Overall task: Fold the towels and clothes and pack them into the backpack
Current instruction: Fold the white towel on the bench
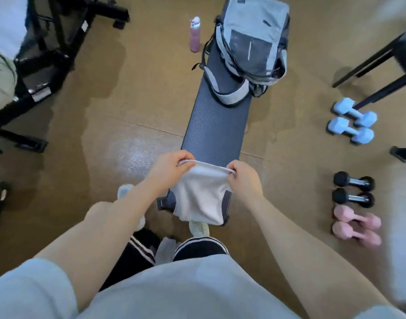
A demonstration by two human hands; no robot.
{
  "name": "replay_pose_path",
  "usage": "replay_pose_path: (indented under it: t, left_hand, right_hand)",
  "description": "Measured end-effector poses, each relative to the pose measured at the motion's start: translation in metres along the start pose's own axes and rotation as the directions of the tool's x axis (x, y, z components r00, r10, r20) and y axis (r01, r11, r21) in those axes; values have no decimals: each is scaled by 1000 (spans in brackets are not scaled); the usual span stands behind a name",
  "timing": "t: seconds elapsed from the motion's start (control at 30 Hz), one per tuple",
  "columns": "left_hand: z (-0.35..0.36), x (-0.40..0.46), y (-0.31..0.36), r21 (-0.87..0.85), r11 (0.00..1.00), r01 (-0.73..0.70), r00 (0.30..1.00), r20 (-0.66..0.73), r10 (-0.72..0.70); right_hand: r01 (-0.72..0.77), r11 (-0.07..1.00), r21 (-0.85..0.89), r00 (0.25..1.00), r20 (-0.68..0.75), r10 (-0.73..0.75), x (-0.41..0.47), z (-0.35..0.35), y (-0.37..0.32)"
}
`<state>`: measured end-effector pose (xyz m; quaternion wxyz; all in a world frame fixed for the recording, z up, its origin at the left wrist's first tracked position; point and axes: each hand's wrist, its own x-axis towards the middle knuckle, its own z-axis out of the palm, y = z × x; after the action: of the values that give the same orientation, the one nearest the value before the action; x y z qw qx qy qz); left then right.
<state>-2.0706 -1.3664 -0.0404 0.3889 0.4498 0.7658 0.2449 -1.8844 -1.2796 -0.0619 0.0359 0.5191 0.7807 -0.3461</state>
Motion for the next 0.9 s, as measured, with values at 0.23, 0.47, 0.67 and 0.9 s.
replay_pose_path:
  t: [0.23, 0.47, 0.67, 0.9]
  left_hand:
    - [-59, 82, -42, -66, 998, -23, 965, 259, 40]
    - [-118, 155, -75, -126, 990, -58, 911, 400, 104]
    - [-96, 206, -84, -105, 992, -75, 891, 440, 114]
    - [-29, 302, -100, 13, 991, -130, 913, 391, 115]
  right_hand:
    - [-139, 968, -210, 989, -75, 126, 44, 44, -40]
    - [-396, 871, -291, 884, -378, 276, 78, 76, -95]
    - [-621, 744, 246, 599, -463, 654, 119, 79, -86]
    - [-624, 541, 564, 477, -273, 835, 206, 96, -20]
